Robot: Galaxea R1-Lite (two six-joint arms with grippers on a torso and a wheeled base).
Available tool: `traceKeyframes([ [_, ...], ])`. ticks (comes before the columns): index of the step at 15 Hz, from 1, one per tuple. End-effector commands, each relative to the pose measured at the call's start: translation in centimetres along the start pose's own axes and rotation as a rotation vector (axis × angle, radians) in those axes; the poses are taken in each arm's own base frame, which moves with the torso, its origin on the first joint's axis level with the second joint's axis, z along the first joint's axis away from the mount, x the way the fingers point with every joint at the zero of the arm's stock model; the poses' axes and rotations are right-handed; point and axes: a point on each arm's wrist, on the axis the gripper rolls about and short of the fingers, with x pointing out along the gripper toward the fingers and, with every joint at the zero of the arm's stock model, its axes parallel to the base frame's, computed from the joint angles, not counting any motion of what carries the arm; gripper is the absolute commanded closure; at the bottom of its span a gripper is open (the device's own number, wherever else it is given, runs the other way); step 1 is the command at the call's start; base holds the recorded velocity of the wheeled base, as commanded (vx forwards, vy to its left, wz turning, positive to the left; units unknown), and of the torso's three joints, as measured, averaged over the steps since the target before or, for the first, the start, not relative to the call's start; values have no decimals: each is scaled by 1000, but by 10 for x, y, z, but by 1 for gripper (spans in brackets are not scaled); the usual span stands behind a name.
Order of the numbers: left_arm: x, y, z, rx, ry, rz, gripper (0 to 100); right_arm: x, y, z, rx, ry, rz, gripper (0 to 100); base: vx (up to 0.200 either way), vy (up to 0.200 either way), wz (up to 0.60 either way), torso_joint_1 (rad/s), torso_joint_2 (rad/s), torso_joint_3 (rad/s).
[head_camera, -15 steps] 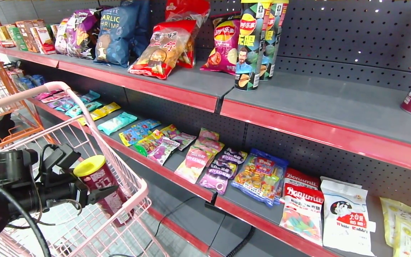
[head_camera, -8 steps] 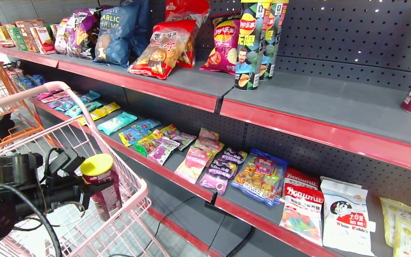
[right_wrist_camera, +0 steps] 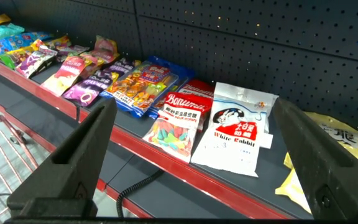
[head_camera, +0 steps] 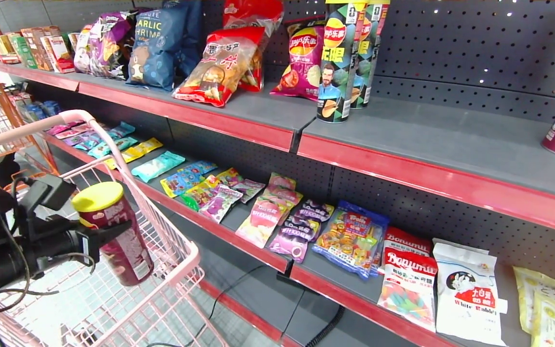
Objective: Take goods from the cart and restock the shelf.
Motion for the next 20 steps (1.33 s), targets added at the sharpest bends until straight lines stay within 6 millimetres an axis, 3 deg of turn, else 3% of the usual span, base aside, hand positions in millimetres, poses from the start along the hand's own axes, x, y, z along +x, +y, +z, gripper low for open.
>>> traceKeyframes([
  [1,-71,-22,65,-43,-234,223,100,0,0,0,-2,0,2,0,0,0,0,0,0,0],
  [3,-118,-47,77,-61,-284,229,100,0,0,0,-2,0,4,0,0,0,0,0,0,0],
  [5,-168,-79,64,-55,-291,211,100,0,0,0,-1,0,4,0,0,0,0,0,0,0],
  [7,-194,-98,47,-46,-300,194,100,0,0,0,-1,0,4,0,0,0,0,0,0,0],
  [11,-205,-105,41,-32,-324,202,100,0,0,0,-1,-2,4,0,0,0,0,58,-190,-124],
  [20,-213,-113,26,-8,-350,201,100,0,0,0,-1,0,4,0,0,0,0,187,-521,-334],
])
